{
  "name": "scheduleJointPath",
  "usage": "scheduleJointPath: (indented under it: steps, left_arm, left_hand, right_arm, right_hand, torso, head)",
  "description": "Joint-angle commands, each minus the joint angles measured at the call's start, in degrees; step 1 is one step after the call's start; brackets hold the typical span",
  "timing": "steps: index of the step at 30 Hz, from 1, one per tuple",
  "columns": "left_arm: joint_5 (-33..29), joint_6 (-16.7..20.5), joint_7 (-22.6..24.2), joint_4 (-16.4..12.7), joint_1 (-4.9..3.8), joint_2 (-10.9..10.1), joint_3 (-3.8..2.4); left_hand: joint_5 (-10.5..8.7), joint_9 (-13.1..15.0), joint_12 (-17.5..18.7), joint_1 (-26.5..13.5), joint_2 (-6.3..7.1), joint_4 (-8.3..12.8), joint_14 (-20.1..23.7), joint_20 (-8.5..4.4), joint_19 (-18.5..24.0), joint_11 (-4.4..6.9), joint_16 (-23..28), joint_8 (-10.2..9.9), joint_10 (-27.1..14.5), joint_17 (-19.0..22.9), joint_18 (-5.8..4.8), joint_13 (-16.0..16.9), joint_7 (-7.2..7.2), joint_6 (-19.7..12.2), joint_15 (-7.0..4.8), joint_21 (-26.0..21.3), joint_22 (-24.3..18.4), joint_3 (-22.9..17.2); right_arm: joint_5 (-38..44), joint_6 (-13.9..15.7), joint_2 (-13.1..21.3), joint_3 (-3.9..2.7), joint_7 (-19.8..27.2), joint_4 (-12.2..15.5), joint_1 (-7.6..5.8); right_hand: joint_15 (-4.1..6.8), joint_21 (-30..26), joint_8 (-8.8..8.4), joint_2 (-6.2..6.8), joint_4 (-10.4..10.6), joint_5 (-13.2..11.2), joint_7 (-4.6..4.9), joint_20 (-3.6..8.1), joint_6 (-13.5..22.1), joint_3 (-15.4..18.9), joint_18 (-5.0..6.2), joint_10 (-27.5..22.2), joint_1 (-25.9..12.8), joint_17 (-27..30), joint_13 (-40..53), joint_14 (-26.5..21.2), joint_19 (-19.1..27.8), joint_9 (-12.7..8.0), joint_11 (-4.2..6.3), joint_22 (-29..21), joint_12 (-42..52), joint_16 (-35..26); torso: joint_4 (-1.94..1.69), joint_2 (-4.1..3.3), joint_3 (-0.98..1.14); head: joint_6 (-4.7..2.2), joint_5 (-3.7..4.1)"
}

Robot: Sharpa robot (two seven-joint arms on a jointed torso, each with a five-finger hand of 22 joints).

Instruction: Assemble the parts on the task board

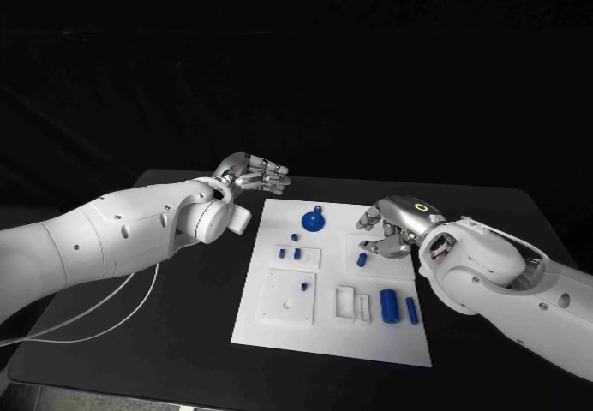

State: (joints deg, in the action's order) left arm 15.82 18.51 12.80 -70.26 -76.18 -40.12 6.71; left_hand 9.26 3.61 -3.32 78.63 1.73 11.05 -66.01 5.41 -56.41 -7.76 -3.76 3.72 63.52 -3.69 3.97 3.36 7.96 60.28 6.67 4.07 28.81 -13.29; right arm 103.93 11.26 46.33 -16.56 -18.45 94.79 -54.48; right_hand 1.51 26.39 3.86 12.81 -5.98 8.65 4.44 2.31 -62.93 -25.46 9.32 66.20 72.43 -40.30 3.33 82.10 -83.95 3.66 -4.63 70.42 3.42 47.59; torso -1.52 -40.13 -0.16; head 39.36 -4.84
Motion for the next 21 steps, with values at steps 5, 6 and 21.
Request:
scheduleJointPath:
  steps: [5,6,21]
  left_arm:
    - [-0.62,-1.09,1.2,-0.17,-0.06,-0.08,-0.04]
    - [-0.62,-1.06,1.18,-0.17,-0.05,-0.06,-0.04]
    - [-0.63,-0.48,0.65,-0.01,-0.04,-0.04,-0.03]
  left_hand:
    - [0.21,-0.08,0.01,0.29,-0.41,0.04,-0.02,0.21,-0.06,0.06,0.13,-0.12,-0.14,-0.07,0.36,-0.06,0.21,0.25,0.09,0.21,0.05,0.34]
    - [0.21,-0.08,0.01,0.29,-0.41,0.04,-0.02,0.21,-0.06,0.06,0.13,-0.12,-0.14,-0.07,0.36,-0.06,0.21,0.25,0.09,0.21,0.05,0.34]
    - [0.3,-0.08,0.01,0.36,-0.78,0.14,-0.06,0.1,0.16,0.07,0.15,-0.11,-0.08,-0.06,0.35,-0.06,0.23,0.33,0.06,0.38,0.84,0.06]
  right_arm:
    - [-2.89,-7.36,-0.14,-0.37,0.97,-1.73,0.05]
    - [-3.1,-8.08,-0.27,-0.36,1.12,-2.0,0.05]
    - [-3.22,-13.61,-1.45,0.64,1.9,-3.88,0.07]
  right_hand:
    - [-0.48,-0.82,-0.31,-1.0,0.79,-0.27,-0.48,-0.13,1.25,6.0,-0.01,-2.66,1.83,0.25,0.07,-0.37,-2.42,-0.09,-0.56,-0.61,0.02,0.32]
    - [-0.47,-0.76,-0.3,-1.21,1.02,-0.24,-0.46,-0.16,1.33,6.81,-0.02,-2.61,2.03,0.3,0.04,-0.38,-2.45,-0.08,-0.54,-0.62,-0.04,0.36]
    - [-0.13,-0.79,-0.33,-2.1,0.25,0.93,-0.27,0.22,1.34,5.32,-0.98,-0.09,1.58,0.71,0.01,-0.26,-2.43,-0.1,0.1,-0.79,-0.09,0.28]
  torso:
    - [-0.17,0.03,-0.02]
    - [-0.23,0.05,-0.07]
    - [-0.17,0.04,-0.15]
  head:
    - [-0.16,0.27]
    - [-0.14,0.32]
    - [0.22,0.06]
